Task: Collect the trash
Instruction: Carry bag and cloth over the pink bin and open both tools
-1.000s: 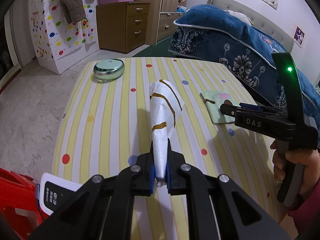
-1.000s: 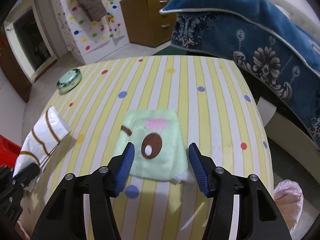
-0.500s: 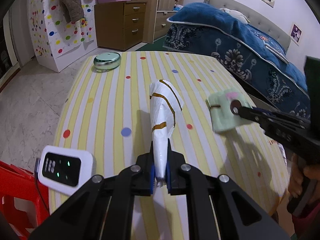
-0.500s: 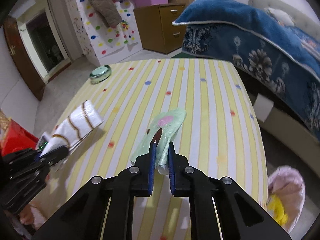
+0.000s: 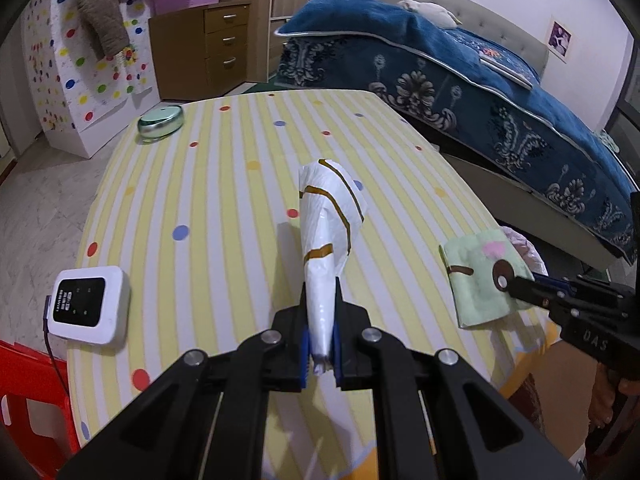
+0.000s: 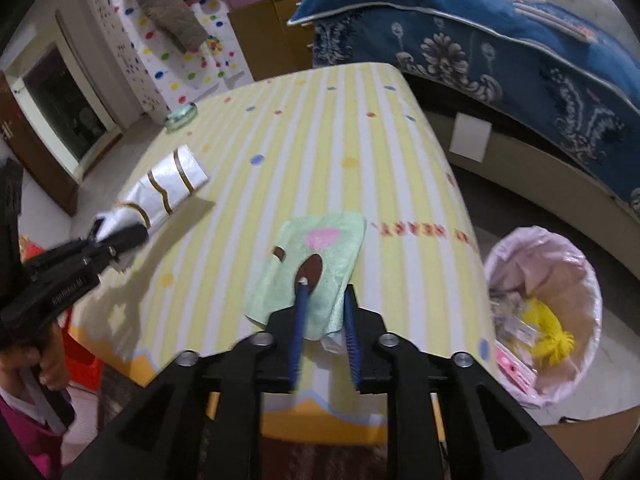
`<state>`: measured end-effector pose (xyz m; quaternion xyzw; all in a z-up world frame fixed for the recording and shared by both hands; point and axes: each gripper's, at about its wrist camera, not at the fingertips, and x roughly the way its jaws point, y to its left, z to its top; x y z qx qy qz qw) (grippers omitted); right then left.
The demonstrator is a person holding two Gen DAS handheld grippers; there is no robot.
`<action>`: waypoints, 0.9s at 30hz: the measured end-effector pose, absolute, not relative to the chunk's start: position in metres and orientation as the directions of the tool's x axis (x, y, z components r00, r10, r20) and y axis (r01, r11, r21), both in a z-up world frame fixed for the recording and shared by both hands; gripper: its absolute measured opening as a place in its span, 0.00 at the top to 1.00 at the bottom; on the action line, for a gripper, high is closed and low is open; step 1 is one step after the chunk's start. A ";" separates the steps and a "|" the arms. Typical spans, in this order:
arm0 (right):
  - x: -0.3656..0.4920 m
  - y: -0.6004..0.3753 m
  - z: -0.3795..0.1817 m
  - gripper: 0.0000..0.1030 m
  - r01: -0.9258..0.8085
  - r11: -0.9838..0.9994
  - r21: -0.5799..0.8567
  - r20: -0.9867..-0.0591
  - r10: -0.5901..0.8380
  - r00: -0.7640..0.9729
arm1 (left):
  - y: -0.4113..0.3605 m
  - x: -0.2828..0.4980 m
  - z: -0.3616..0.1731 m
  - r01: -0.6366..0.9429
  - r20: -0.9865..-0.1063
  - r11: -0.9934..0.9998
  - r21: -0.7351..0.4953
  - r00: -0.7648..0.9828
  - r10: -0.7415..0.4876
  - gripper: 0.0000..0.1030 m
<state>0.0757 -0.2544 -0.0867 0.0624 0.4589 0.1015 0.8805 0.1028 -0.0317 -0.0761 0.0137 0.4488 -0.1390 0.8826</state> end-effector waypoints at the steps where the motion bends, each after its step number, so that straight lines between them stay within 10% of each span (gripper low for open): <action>1: 0.073 -0.256 -0.086 0.73 -0.121 0.974 0.191 -0.795 0.226 0.563 | -0.033 0.102 -0.076 0.261 -0.796 0.960 -0.099 0.558 -0.234 0.94; 17: 0.075 -0.241 -0.103 0.48 -0.110 0.984 0.138 -0.808 0.176 0.563 | -0.036 0.096 -0.079 0.265 -0.804 0.961 -0.085 0.551 -0.223 0.94; 27: 0.061 -0.247 -0.069 0.92 -0.113 0.966 0.235 -0.704 0.249 0.665 | -0.036 0.093 -0.079 0.275 -0.803 0.957 -0.090 0.548 -0.233 0.94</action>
